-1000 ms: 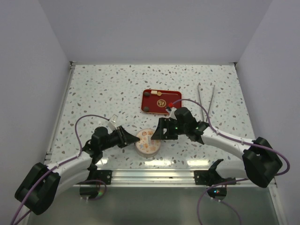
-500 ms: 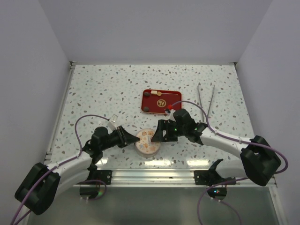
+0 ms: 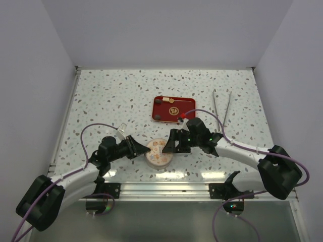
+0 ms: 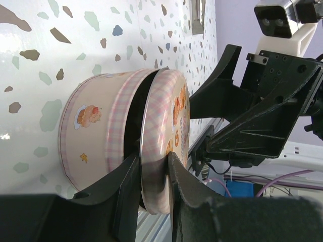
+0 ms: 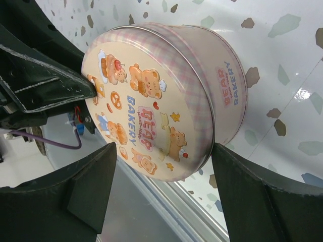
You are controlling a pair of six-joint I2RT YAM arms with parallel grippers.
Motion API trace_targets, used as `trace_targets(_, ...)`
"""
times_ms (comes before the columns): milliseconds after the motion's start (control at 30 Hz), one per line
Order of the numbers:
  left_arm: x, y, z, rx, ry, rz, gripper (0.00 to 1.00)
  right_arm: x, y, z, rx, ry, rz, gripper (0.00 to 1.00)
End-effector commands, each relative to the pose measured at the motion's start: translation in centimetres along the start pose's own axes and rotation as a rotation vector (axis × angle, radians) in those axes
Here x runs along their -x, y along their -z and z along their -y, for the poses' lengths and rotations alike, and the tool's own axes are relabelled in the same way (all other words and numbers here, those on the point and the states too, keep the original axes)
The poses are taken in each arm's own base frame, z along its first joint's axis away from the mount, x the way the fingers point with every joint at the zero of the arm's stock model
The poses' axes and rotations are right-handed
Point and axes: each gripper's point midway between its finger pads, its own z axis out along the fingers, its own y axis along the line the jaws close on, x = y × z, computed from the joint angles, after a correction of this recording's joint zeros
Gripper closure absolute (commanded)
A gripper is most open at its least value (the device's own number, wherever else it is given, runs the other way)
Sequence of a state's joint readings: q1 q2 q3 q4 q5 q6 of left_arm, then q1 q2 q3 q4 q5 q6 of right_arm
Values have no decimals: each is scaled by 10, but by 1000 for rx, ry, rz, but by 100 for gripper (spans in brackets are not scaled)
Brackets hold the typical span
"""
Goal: Pack the chocolate
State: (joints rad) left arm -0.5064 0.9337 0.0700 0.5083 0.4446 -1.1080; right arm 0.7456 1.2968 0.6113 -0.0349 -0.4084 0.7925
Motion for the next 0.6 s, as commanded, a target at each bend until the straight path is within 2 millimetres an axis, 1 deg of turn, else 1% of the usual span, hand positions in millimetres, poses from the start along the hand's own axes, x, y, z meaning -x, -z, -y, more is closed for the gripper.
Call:
trace_targets(0, 2, -1, -17, 74, -13, 19, 87, 9, 3, -26, 90, 16, 14, 22)
trace_targets(133, 3, 0, -17, 78, -13, 20, 86, 9, 5, -30, 102, 10, 13, 22)
trace_targets(367, 11, 0, -11, 86, -42, 39, 82, 15, 8, -39, 120, 14, 26, 22)
trace_targets(567, 15, 0, -7, 89, -59, 48, 79, 18, 9, -42, 126, 16, 29, 22)
